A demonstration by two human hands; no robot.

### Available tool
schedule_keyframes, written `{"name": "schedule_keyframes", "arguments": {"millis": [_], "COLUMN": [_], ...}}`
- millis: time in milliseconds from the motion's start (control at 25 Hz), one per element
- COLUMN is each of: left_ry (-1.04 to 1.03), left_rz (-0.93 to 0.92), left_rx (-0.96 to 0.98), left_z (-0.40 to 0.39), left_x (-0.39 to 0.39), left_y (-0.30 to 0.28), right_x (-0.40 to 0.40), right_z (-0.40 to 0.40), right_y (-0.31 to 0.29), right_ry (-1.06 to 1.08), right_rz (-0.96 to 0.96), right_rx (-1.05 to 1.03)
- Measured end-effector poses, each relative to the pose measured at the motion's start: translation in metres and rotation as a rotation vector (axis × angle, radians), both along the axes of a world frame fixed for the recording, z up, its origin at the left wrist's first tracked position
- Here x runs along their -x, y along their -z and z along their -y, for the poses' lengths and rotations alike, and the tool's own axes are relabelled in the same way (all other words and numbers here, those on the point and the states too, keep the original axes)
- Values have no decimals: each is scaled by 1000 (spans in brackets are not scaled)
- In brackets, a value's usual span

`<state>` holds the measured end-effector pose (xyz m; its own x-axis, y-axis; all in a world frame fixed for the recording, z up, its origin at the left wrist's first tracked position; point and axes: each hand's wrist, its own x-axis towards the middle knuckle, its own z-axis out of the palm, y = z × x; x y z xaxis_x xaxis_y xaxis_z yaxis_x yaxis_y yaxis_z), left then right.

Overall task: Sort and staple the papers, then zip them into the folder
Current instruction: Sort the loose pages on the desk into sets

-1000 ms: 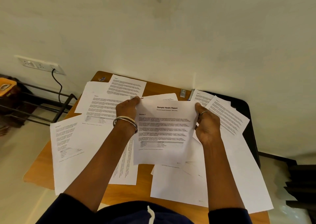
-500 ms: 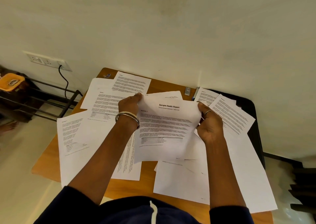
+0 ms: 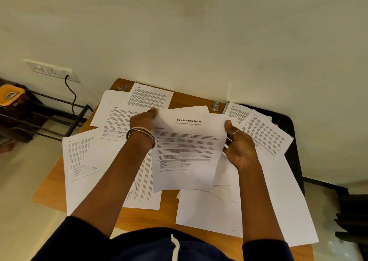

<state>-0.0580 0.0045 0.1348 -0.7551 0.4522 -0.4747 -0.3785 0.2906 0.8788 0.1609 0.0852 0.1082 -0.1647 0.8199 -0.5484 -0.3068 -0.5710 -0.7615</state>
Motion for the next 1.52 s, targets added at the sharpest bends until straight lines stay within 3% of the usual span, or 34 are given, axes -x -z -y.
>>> {"name": "schedule_keyframes", "arguments": {"millis": [120, 200, 280, 440, 560, 880, 1080, 1280, 1520], "left_ry": [91, 306, 438, 374, 328, 340, 311, 403, 486], "left_rz": [-67, -212, -238, -120, -113, -80, 35, -148, -329], "left_rx": [11, -15, -47, -39, 4, 59, 37, -18, 21], "left_z": [-2, 2, 7, 12, 11, 8, 6, 7, 12], "left_x": [-1, -7, -11, -11, -11, -17, -17, -28, -35], "left_y": [3, 6, 16, 33, 32, 37, 38, 31, 37], "right_x": [0, -1, -4, -17, -28, -39, -44, -50, -56], "right_z": [-5, -12, -23, -35, -21, -5, -5, -1, -6], "right_y": [1, -5, -12, -23, -15, 8, 2, -10, -24], "right_ry": [75, 75, 75, -19, -125, -88, -114, -404, -123], "right_rz": [-54, -165, -170, -1, 16, 77, 128, 207, 214], "right_rx": [54, 182, 235, 132, 105, 18, -31, -191, -396]}}
